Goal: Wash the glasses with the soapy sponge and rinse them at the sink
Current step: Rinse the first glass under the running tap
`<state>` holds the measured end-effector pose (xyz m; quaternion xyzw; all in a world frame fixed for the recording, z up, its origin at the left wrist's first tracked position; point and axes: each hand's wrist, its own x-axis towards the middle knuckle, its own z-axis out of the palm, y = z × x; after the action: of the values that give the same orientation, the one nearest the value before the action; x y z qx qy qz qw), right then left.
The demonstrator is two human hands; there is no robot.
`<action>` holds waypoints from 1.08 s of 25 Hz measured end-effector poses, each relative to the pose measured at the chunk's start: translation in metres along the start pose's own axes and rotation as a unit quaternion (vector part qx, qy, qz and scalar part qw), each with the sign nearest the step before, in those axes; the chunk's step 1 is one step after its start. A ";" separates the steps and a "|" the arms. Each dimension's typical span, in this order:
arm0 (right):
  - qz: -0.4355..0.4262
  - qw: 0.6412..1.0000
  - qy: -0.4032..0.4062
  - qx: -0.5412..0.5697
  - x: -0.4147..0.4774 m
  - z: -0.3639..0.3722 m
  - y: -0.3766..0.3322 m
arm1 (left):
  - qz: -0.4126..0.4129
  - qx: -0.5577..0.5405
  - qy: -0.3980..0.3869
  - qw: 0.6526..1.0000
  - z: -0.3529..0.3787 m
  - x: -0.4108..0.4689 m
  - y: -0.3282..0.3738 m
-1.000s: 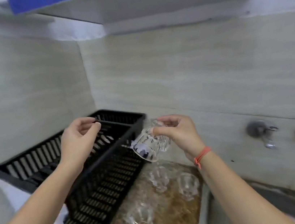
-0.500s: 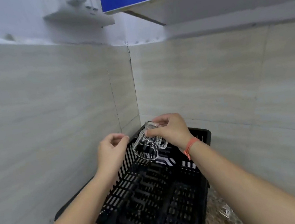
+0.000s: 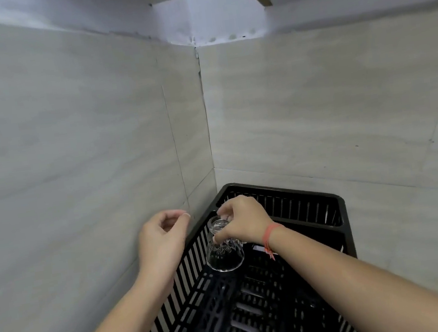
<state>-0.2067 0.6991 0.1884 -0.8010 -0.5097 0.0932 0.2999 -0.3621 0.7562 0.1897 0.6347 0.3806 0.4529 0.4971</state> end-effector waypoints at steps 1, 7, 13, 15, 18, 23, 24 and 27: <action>0.004 1.000 -0.006 -0.008 -0.002 0.002 0.002 | -0.001 0.000 -0.002 1.000 0.000 0.000 -0.001; 0.015 1.000 -0.005 -0.018 -0.010 0.004 0.005 | -0.001 0.021 -0.035 0.999 0.005 -0.006 -0.002; 0.000 0.999 0.045 0.000 -0.028 -0.003 0.003 | 0.025 0.035 -0.031 0.999 0.011 -0.013 0.008; 0.010 0.995 0.079 0.056 -0.036 -0.009 0.002 | 0.043 0.024 -0.023 0.999 0.014 -0.019 0.015; 0.028 0.976 0.128 0.175 -0.060 -0.026 0.005 | 0.039 -0.011 -0.025 0.999 0.026 -0.040 0.027; 0.057 0.899 0.249 0.357 -0.127 -0.071 0.033 | 0.025 -0.058 -0.074 0.995 0.066 -0.103 0.057; 0.061 0.882 0.268 0.383 -0.145 -0.082 0.043 | 0.033 -0.061 -0.082 0.994 0.078 -0.118 0.064; 0.055 0.854 0.303 0.420 -0.204 -0.126 0.084 | 0.047 -0.080 -0.110 0.990 0.126 -0.172 0.086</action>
<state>-0.1800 0.4473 0.2092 -0.6137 -0.2612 0.0675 0.7420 -0.2905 0.5414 0.2279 0.6565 0.2558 0.4319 0.5631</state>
